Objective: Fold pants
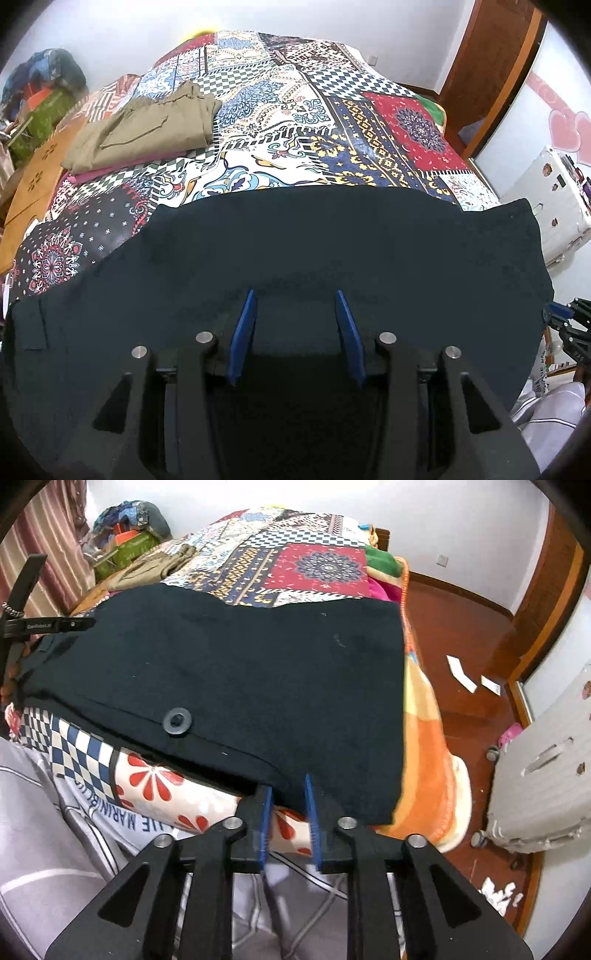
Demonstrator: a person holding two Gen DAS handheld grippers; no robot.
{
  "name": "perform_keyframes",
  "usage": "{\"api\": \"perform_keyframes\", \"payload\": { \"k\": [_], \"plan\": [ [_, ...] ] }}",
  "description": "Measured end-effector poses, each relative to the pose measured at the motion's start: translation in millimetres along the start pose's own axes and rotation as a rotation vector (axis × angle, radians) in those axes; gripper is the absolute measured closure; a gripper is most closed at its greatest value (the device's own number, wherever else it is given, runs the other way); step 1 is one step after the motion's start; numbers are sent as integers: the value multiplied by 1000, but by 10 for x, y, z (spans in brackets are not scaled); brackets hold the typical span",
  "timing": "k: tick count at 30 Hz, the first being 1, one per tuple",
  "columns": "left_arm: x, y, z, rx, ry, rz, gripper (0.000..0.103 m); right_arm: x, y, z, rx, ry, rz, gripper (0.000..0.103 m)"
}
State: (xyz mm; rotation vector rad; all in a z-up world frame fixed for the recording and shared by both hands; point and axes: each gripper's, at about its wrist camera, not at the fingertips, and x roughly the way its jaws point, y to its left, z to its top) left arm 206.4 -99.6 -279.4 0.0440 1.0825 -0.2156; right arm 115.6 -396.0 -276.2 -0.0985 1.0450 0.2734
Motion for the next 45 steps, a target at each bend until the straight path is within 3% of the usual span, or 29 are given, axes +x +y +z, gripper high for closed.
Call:
{"api": "perform_keyframes", "payload": {
  "k": [4,9,13,17,21,27,28,29,30,40,45],
  "plan": [
    [-23,33,-13,-11,-1,6,54,-109,-82,-40,-12,12,-85,67],
    [-174,42,-51,-20,-15,3,54,-284,-417,35,75,-10,-155,66],
    [-342,35,-119,-30,-39,-15,54,-339,-625,339,182,-92,-111,66],
    [-373,47,-228,-27,-30,1,54,-141,-627,732,202,-147,-55,66],
    [-269,159,-365,-62,0,23,49,175,-586,983,191,-125,-51,66],
    [-269,277,-485,-103,-11,19,37,559,-767,1033,275,-46,-31,66],
    [-266,289,-497,-107,-13,23,35,589,-787,1012,291,-51,-15,69],
    [-261,314,-515,-117,-13,22,32,585,-789,990,297,-63,1,80],
    [-258,330,-523,-126,-12,17,31,580,-773,975,298,-69,21,82],
    [-263,379,-578,-142,-5,20,27,581,-704,1004,237,-91,-66,90],
    [-264,423,-610,-161,-7,19,22,658,-749,1024,220,-62,-107,92]
  ]
}}
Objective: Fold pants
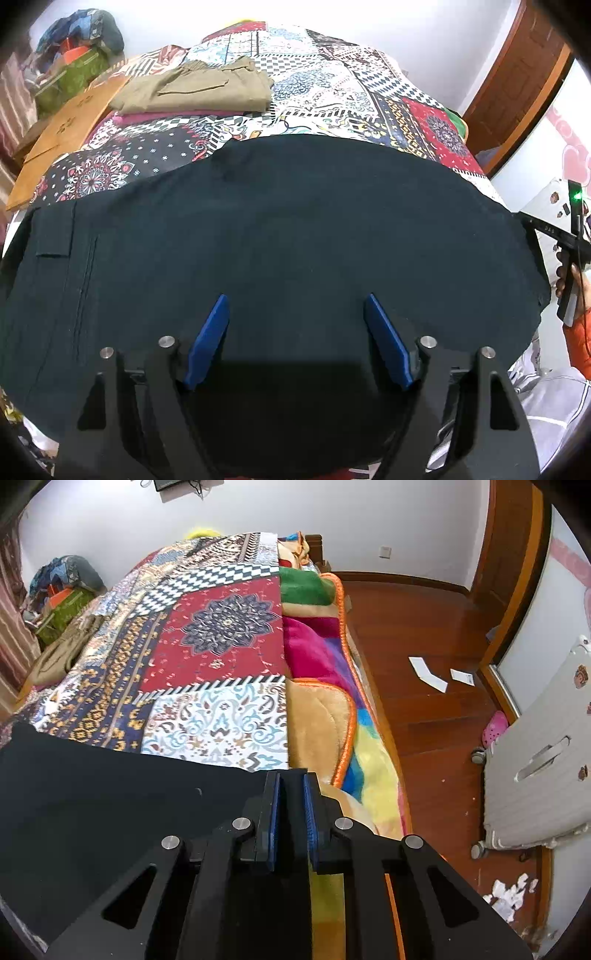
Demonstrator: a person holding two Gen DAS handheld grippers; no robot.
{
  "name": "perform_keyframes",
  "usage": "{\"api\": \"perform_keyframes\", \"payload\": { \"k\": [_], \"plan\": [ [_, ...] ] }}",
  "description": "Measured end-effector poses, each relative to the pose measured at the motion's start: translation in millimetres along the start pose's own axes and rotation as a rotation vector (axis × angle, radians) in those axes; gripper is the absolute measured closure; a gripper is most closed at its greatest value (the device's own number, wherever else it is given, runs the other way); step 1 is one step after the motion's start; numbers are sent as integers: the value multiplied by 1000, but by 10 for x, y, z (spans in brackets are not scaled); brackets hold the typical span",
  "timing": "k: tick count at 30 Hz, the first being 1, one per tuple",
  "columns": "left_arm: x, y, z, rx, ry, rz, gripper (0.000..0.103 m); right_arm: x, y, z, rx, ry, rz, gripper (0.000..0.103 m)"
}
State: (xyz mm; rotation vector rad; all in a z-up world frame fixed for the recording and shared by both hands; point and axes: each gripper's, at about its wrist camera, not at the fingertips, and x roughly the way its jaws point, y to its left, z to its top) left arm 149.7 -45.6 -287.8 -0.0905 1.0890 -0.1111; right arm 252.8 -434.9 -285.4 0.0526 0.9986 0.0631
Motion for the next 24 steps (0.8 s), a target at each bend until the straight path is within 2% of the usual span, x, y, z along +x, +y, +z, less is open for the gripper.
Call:
{"api": "perform_keyframes", "payload": {
  "k": [4,7,9,11,12,17,19,22,24],
  "plan": [
    [-24,28,16,-12,5,0,22,-9,9,-10,3,14,-20,91],
    [-143,81,38,-4,-7,53,23,-190,-23,3,25,6,-23,88],
    [-284,206,41,-19,-38,90,23,-316,20,-24,3,-10,-41,80],
    [-409,371,24,-54,-57,114,23,-480,74,-76,-22,-36,-58,59],
    [-491,514,4,-88,-66,131,23,-528,95,-101,-29,-47,-65,55],
    [-719,1027,-208,-184,-73,223,23,-728,179,-268,-45,-63,-66,53],
    [-798,1249,-315,-228,-82,252,23,-716,187,-357,-20,-38,-44,53],
    [-859,1544,-465,-305,-89,240,23,-657,240,-520,13,9,1,53],
    [-806,1659,-550,-305,-71,271,23,-567,299,-635,14,60,34,53]
  ]
}}
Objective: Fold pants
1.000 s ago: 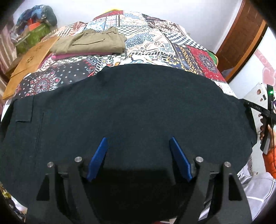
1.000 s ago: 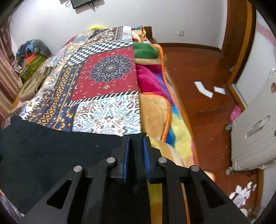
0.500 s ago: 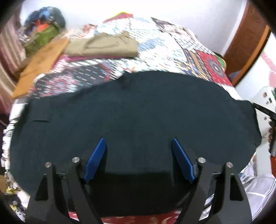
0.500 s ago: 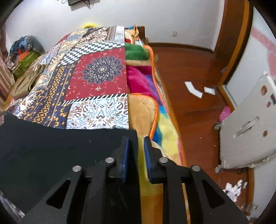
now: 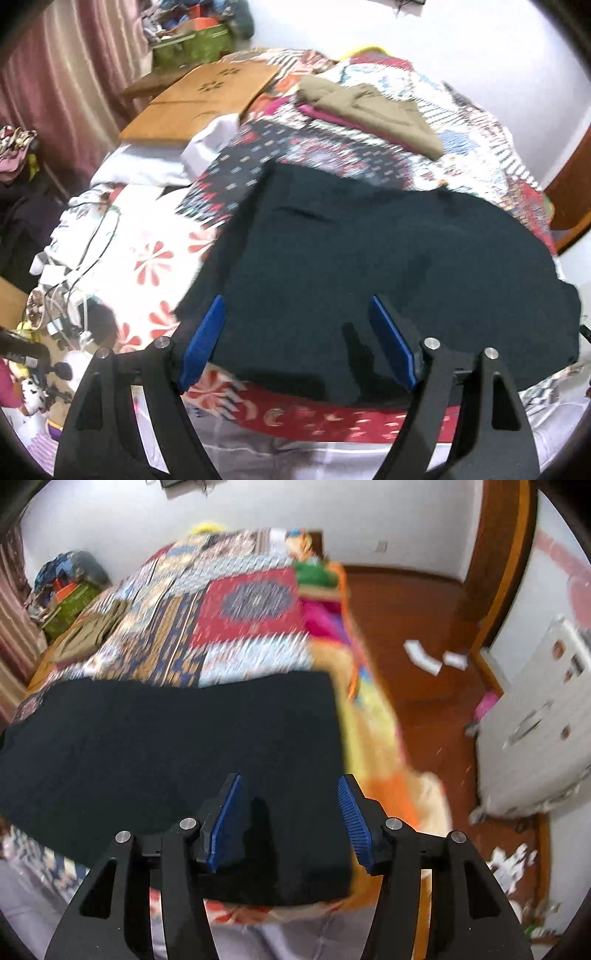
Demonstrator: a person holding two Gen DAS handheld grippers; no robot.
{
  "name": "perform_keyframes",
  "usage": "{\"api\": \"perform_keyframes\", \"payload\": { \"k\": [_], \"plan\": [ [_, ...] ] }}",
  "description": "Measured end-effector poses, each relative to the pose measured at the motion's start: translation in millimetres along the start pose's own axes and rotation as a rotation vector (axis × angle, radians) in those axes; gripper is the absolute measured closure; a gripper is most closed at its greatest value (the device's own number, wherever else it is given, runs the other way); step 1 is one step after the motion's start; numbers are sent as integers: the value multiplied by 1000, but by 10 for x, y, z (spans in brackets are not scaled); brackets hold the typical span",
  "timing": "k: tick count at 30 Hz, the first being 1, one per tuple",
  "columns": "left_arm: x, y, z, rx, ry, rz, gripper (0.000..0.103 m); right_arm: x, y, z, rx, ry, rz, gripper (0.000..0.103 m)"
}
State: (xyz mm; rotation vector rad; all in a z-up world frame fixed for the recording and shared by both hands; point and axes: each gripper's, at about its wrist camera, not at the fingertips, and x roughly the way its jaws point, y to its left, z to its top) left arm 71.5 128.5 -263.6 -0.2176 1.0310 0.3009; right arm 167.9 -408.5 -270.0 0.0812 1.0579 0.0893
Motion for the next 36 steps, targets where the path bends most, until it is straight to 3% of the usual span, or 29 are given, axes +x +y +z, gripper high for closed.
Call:
{"api": "perform_keyframes", "payload": {
  "k": [4,10,13,16,20,23,27,30,33,36],
  "plan": [
    [230,92,-142,51,37,68,23,138,180,-193,-90,33,-81,52],
    [265,7,-293,167,-10,137,22,115,77,-183,-83,78,-133,49],
    [176,95,-240,109,5,87,25,-64,83,-107,-81,64,-140,49],
    [-24,81,-111,64,-19,-1,31,-311,250,4,-90,3,-45,49],
    [-284,-265,4,114,-91,-110,31,-511,794,190,-200,-65,81,49],
    [-316,-588,0,175,-91,-193,31,-477,1298,233,-309,-70,178,49],
    [-220,-1102,-104,261,-34,-310,31,-243,1854,204,-424,-23,274,49],
    [-132,-1366,-231,324,9,-354,31,-65,2025,93,-485,30,287,49],
    [-5,-1496,-362,379,54,-353,30,20,2032,-17,-498,79,291,49],
    [50,-1454,-448,363,76,-376,30,10,1879,-10,-454,111,333,49]
  ]
}}
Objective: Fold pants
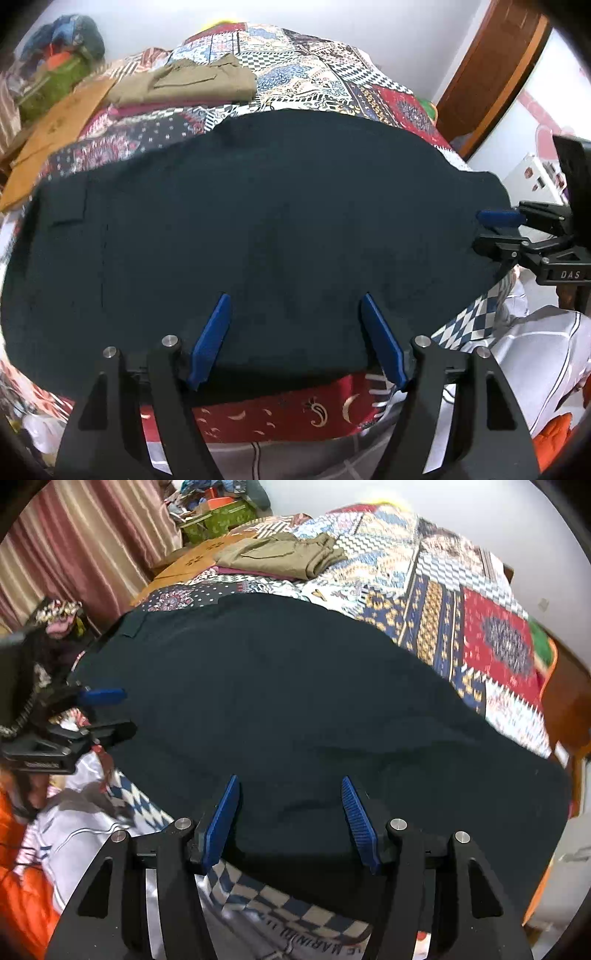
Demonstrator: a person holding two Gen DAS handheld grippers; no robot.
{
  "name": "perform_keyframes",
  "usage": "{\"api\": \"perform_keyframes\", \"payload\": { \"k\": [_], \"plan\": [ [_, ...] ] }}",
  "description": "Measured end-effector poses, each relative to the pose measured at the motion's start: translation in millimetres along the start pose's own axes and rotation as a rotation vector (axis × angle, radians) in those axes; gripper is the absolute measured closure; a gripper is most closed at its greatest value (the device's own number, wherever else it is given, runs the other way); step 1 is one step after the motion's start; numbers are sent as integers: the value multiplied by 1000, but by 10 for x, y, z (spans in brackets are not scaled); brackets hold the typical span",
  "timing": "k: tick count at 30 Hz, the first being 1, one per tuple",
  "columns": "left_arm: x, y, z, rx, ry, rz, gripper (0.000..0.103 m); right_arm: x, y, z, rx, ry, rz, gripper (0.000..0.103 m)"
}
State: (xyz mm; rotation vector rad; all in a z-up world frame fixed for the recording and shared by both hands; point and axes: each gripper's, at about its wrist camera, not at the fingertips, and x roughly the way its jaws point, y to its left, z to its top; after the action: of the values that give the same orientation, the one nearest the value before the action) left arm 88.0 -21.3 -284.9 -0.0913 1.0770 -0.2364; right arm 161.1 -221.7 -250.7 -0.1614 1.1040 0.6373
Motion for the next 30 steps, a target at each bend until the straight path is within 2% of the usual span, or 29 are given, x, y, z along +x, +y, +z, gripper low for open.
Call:
{"api": "perform_keyframes", "payload": {
  "k": [5,11,16,19,24,30],
  "plan": [
    [-45,161,-81,-27,10,-13,28,-22,7,-114,31,-4,6,49],
    [-41,180,-108,-49,7,-7,25,-54,31,-186,54,-9,3,49],
    [-205,236,-21,-74,-42,36,26,-130,-5,-139,72,-18,3,49],
    [-379,379,50,-114,-91,70,26,-260,-68,-99,86,-60,-22,49],
    [-660,762,176,-205,-170,153,26,-531,-178,20,105,-141,-77,49],
    [-830,1264,178,-318,-206,238,25,-708,-299,232,110,-213,-148,49]
  ]
}}
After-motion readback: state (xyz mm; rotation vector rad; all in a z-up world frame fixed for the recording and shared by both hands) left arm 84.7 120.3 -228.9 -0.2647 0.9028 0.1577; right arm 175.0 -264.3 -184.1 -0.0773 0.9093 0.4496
